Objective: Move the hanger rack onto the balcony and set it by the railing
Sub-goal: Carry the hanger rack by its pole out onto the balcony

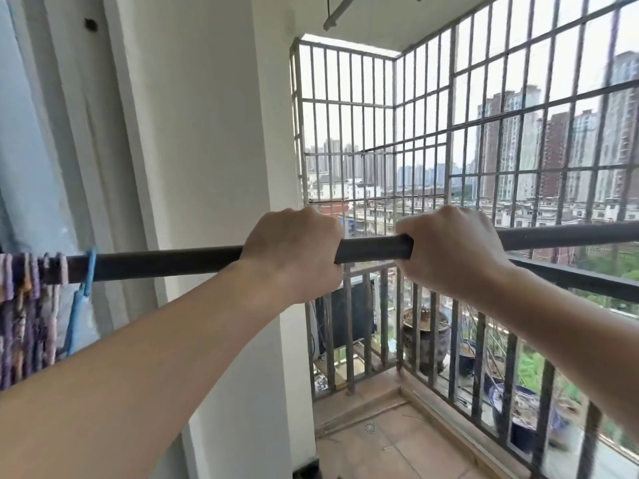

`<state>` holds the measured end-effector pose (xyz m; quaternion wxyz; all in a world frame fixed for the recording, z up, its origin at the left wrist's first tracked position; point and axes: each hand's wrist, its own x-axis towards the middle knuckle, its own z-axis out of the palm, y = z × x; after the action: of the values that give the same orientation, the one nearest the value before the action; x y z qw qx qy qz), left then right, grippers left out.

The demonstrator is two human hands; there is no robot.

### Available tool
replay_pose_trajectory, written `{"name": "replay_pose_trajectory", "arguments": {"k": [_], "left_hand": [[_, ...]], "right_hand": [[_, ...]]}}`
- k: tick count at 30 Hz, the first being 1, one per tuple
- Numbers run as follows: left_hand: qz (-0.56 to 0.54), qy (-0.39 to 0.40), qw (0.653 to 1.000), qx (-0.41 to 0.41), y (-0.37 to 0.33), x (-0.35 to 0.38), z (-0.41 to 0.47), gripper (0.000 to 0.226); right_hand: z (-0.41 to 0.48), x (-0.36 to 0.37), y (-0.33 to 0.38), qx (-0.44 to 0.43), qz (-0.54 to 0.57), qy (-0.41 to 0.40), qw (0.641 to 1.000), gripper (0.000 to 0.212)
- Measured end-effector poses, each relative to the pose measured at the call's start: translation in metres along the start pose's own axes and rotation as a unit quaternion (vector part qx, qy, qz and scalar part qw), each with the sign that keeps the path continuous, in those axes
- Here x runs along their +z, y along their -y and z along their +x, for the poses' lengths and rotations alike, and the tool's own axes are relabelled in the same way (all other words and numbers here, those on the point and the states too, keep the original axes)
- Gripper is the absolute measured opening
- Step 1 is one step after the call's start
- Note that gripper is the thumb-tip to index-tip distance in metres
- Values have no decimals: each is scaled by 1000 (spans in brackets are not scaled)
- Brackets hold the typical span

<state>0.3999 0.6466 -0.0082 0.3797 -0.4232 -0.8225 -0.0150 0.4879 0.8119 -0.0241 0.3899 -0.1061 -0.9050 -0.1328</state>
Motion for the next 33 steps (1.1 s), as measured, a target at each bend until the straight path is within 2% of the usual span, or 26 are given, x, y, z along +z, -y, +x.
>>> {"name": "replay_pose_trajectory", "arguments": {"k": [8,15,18,23,33], "left_hand": [[-17,-18,1000,17,-21,6,27,5],[-3,7,1000,0,-58,6,47,7],[16,2,1000,-12,-77,4,61,7],[61,5,997,-38,-111,-6,80,24],[89,25,993,-77,-154,-21,92,22]], "right_hand": [[9,3,-28,26,-22,-11,999,20],[3,10,-65,34,26,1,999,20],[2,11,-87,24,52,-11,998,21],[4,10,-128,-2,99,-33,995,16],[-3,3,-172,-41,136,-47,989,9]]}}
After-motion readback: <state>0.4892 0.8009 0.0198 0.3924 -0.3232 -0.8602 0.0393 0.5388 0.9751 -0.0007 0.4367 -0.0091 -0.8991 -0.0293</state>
